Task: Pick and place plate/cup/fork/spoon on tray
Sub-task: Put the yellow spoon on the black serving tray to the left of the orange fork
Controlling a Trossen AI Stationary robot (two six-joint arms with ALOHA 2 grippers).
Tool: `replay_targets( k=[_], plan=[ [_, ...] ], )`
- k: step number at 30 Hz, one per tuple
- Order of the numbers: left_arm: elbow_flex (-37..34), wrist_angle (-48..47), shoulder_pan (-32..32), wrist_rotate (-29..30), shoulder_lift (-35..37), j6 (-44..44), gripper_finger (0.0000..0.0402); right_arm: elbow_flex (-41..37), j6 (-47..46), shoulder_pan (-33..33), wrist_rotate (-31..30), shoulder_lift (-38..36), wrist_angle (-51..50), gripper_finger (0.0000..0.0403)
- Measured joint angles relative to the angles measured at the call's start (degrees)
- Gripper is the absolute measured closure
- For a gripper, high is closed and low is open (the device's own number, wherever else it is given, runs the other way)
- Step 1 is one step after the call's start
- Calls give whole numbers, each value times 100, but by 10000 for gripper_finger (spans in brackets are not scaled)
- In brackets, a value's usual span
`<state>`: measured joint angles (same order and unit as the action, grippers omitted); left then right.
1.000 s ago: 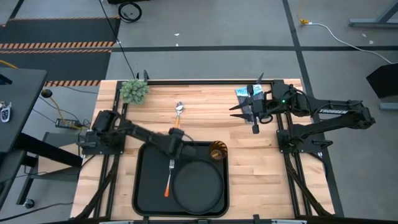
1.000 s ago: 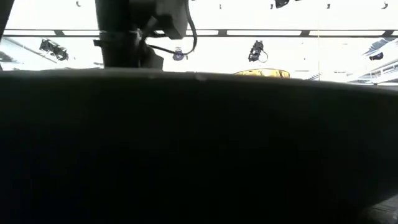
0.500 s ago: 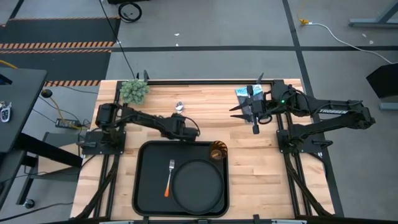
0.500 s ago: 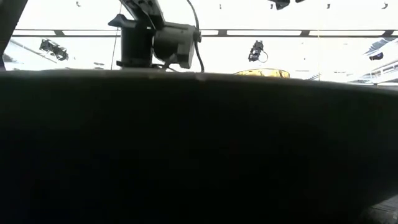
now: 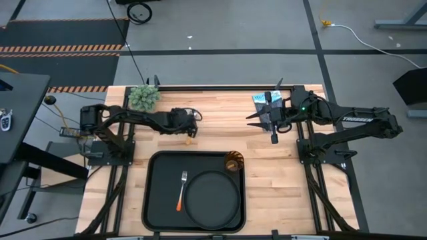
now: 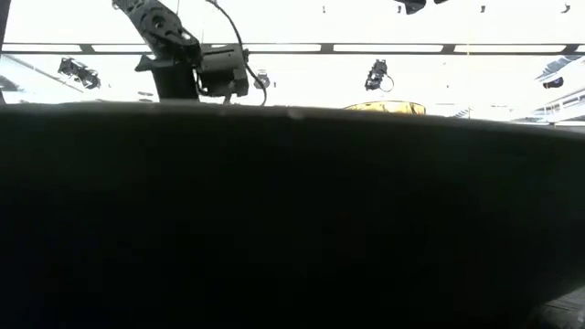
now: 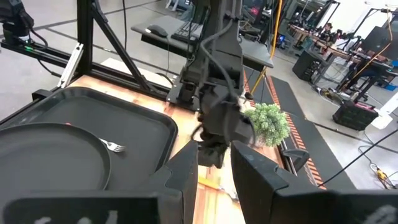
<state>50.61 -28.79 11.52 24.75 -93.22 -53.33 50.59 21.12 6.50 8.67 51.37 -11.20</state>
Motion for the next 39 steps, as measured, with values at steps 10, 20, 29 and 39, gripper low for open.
replay_targets(
  k=[10, 20, 29, 39],
  plan=[
    [-81, 1161, 336, -156, -63, 512, 272, 0, 0, 0, 2, 0, 4, 300],
    [-79, 1588, 179, 59, -785, 509, 200, -2, -9, -2, 44, 0, 9, 300],
    [-64, 1536, 133, 90, -970, 390, 235, -2, -9, -4, 44, 0, 10, 300],
    [-64, 1472, 128, 7, -974, 168, 357, -2, -9, -4, 46, 0, 11, 300]
  ],
)
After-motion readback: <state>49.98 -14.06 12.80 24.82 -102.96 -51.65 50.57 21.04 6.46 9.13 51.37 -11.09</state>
